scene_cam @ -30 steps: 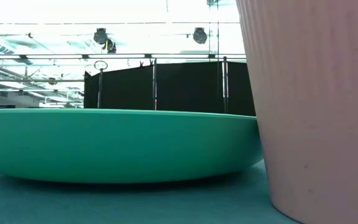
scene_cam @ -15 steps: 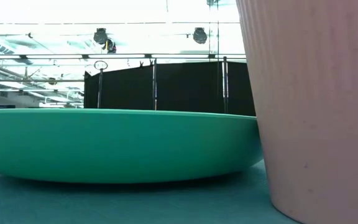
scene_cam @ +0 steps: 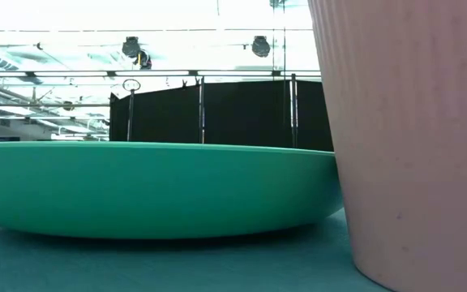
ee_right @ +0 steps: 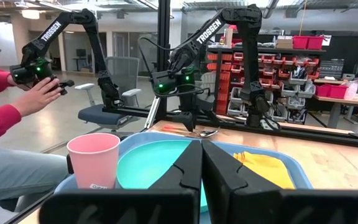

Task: Set up tray
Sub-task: Put the orange fork to the left on the yellow napkin on the blue serving tray

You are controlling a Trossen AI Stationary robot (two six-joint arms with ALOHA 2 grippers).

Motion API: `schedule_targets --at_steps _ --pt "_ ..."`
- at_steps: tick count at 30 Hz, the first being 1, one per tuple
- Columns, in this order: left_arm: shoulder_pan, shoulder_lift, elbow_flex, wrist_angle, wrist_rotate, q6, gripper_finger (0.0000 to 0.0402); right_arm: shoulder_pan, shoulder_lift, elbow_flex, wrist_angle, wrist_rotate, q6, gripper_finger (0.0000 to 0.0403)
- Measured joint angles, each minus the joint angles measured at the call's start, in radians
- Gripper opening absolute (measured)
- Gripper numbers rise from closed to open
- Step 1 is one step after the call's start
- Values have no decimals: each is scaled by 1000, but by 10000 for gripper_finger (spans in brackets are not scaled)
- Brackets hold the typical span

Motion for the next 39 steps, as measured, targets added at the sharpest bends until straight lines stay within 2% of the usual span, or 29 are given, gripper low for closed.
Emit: schedule_targets --at_steps 14,25,31,35,39 --pt "0 0 -1 17 0 0 85 0 0 0 0 0 0 0" --pt "-1 0 -2 22 -13 3 11 0 0 0 0 0 0 0" --pt "-1 0 -2 21 -13 4 28 0 0 0 0 0 0 0" --pt "-1 0 -2 21 -16 5 10 0 0 0 0 0 0 0" --pt "-1 0 -2 21 -17 6 14 0 0 0 0 0 0 0"
